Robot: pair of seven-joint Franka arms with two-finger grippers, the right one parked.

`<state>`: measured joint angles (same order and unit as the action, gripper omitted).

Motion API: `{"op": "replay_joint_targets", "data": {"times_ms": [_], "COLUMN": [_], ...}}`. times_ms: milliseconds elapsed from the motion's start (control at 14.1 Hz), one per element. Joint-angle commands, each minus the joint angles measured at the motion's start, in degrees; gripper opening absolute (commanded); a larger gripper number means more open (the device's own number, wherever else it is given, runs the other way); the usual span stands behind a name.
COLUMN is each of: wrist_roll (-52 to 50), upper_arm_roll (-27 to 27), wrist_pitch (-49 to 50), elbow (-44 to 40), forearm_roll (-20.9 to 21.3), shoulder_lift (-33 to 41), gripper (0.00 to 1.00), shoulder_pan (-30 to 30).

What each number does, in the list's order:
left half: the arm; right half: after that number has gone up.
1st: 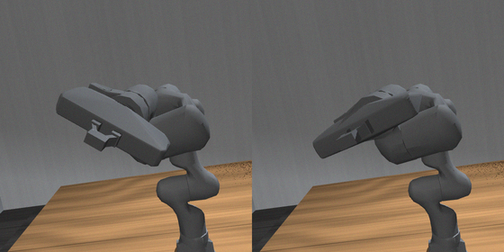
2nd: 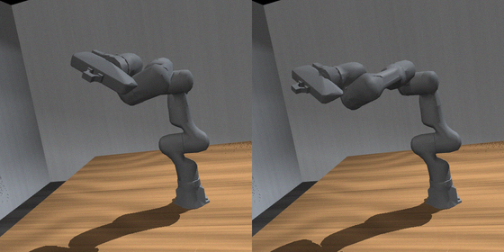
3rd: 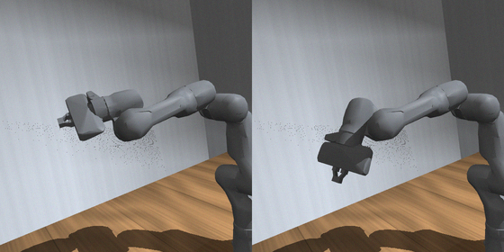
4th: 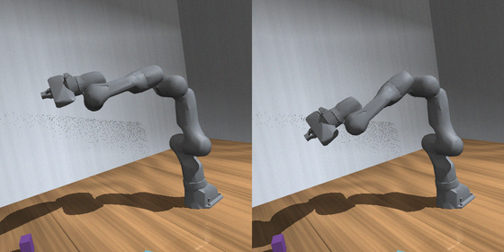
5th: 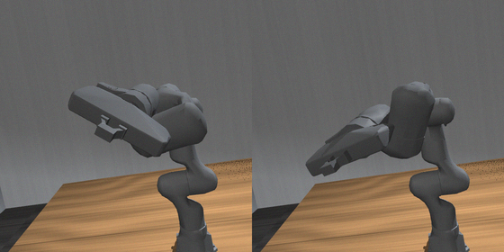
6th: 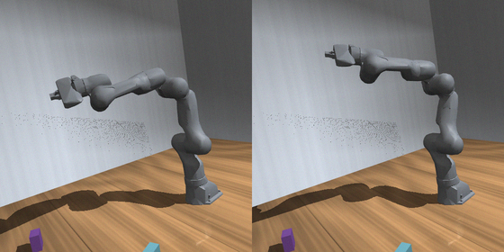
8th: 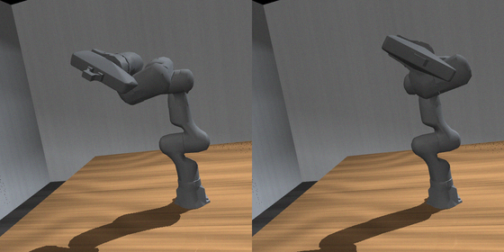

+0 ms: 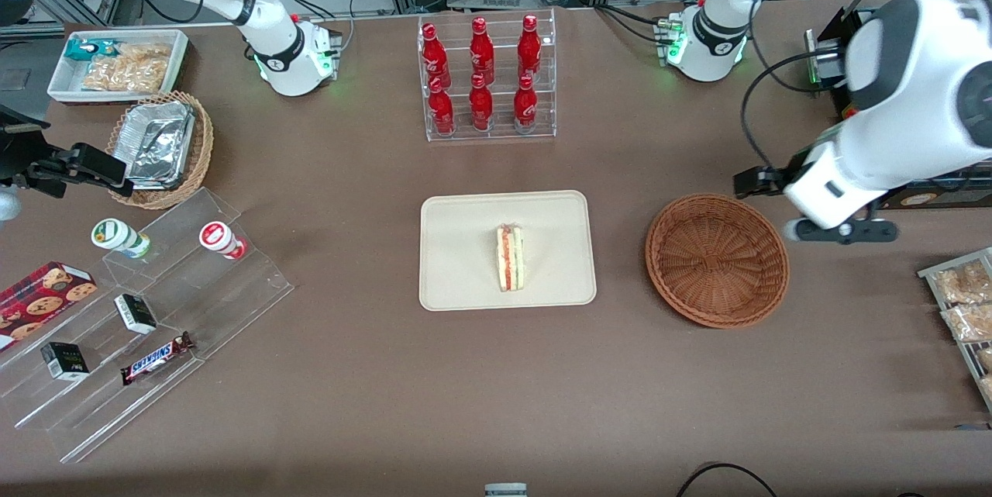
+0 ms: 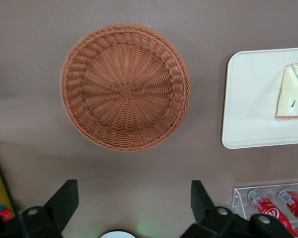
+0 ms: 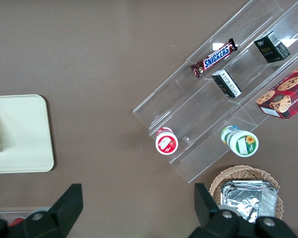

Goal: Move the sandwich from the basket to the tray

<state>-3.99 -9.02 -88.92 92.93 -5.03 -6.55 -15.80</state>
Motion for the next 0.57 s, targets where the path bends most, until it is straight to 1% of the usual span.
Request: {"op": "replay_joint_targets", "data": {"times_ms": [0, 71, 141, 212, 354, 495], "wrist_roll": [2.58, 2.76, 2.84, 2.84, 3.80, 6.88], "upper_arm_roll": [9.07, 12.06, 14.70, 16.21, 16.93, 16.49], "wrist_pitch": [0.41, 0.41, 0.41, 0.50, 3.91, 4.54], "elbow": [1.82, 1.90, 1.64, 1.47, 0.33, 0.06], "forearm_roll": [3.52, 4.75, 4.85, 4.85, 4.85, 4.76], "shoulder_lift": [4.35, 5.14, 5.67, 5.85, 7.07, 8.30], "gripper": [1.00, 1.00, 1.00, 1.00, 1.00, 1.00], "shoulder_pan": [9.53, 13.12, 15.94, 18.32, 19.75, 20.02]}}
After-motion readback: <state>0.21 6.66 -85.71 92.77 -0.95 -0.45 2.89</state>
